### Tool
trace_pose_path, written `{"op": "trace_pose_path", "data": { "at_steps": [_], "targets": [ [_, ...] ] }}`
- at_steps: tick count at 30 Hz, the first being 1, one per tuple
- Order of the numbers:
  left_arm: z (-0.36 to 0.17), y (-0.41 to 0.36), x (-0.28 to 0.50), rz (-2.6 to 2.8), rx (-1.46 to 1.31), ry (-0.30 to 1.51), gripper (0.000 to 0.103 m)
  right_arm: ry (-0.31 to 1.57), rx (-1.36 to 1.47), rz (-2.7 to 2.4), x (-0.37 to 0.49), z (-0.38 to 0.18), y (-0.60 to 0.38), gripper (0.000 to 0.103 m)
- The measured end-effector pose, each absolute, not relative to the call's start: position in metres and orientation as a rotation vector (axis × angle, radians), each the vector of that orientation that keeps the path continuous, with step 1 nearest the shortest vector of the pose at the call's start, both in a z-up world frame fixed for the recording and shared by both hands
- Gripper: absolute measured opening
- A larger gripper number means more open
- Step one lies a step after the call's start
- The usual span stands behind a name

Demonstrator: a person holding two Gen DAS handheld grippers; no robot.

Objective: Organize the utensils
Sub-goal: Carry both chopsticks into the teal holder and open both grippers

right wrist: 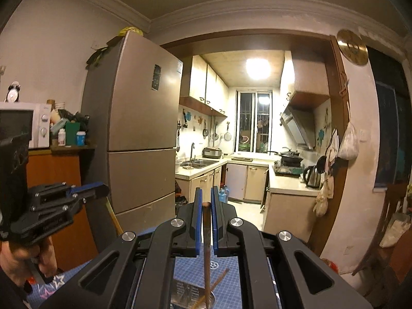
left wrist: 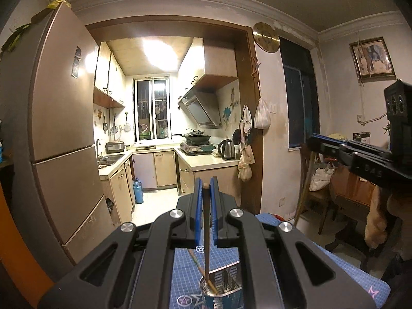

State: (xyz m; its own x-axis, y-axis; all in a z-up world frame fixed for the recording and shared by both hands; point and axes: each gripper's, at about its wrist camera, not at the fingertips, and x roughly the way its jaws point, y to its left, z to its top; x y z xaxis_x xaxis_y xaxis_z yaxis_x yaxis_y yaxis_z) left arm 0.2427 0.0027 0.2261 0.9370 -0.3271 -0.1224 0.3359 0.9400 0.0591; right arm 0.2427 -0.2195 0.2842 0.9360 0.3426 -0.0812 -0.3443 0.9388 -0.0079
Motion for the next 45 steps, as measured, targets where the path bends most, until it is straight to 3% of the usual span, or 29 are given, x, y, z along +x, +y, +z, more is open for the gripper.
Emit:
{"op": "trace_pose_path", "data": {
  "at_steps": [22, 34, 39, 45],
  "targets": [
    [0.158, -0.024, 0.297, -0.365, 0.084, 0.277, 0.005, 0.241, 0.040, 0.379, 0.317, 0.200, -0.202, 0.008],
    [0.154, -0.027, 0.304, -0.366, 0.080, 0.307, 0.006, 0.254, 0.038, 0.380, 0.319, 0.188, -0.199, 0.008],
    [0.154, -0.025, 0.300, -0.365, 0.074, 0.302, 0.029, 0.237, 0.032, 0.373, 0.312, 0.194, -0.201, 0.019],
    [0.168, -0.021, 0.285, -0.352, 0.077, 0.272, 0.033, 0.191, 0.007, 0.373, 0.279, 0.215, -0.203, 0.022]
  ]
}}
